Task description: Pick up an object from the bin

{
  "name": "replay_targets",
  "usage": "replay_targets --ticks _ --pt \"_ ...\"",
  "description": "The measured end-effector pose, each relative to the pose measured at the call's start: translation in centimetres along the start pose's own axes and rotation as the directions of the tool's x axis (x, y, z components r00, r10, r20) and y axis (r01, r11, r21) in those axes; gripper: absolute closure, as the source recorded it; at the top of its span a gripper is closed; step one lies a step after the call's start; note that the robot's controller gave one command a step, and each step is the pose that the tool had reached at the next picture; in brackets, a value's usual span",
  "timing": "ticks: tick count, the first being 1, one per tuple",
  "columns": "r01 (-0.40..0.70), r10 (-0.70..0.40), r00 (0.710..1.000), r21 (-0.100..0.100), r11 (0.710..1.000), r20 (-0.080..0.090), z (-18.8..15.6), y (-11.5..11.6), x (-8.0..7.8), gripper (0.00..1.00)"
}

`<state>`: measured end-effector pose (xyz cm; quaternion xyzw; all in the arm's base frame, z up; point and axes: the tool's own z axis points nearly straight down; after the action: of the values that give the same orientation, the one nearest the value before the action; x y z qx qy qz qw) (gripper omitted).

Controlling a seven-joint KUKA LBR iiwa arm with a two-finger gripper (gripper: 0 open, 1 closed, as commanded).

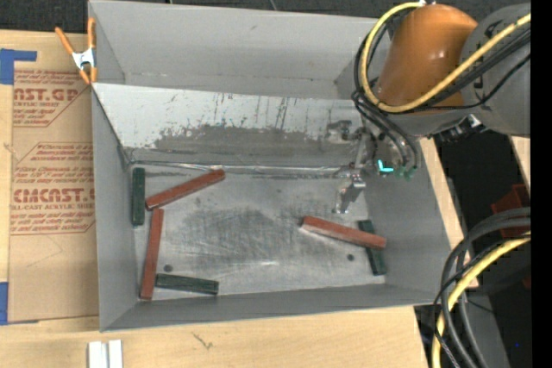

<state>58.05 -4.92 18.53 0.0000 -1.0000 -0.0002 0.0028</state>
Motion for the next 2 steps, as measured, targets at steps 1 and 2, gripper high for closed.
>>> replay_targets --ticks 1,2 --pt "0.001 -0.001 1.000 0.001 1.000 0.008 -0.5 0.0 -0.2 0.00" --pt "0.123 -0.123 0.992 0.001 0.992 0.002 11.0 -1.5 4.2 1.00"
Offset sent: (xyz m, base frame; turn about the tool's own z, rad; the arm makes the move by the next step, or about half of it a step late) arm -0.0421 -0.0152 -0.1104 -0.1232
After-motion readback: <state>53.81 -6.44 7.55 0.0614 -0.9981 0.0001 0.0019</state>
